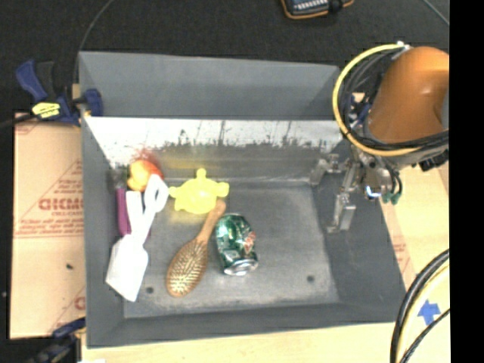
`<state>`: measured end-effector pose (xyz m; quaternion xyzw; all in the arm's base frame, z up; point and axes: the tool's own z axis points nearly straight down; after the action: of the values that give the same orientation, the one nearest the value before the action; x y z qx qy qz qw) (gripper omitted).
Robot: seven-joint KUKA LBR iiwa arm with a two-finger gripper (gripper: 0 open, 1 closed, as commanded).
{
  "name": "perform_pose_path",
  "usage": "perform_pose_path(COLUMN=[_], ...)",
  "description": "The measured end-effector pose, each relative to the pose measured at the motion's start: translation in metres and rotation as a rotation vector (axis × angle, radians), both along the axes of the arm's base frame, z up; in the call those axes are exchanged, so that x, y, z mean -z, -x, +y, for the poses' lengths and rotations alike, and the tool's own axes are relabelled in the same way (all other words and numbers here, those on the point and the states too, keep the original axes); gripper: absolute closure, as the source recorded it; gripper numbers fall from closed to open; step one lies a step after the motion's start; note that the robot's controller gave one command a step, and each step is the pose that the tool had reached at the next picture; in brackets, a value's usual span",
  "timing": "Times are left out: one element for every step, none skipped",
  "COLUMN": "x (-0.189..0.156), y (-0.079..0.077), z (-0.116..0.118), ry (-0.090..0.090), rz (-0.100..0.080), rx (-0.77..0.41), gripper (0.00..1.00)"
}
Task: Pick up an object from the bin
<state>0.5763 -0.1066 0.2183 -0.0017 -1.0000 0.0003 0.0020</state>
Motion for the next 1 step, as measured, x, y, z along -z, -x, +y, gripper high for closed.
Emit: perform_pose_path(x=[-0.0045], y=[-0.0016], z=[0.0005], ry=[0.001], rz=[-0.008], rx=[-0.004], gripper=[0.0])
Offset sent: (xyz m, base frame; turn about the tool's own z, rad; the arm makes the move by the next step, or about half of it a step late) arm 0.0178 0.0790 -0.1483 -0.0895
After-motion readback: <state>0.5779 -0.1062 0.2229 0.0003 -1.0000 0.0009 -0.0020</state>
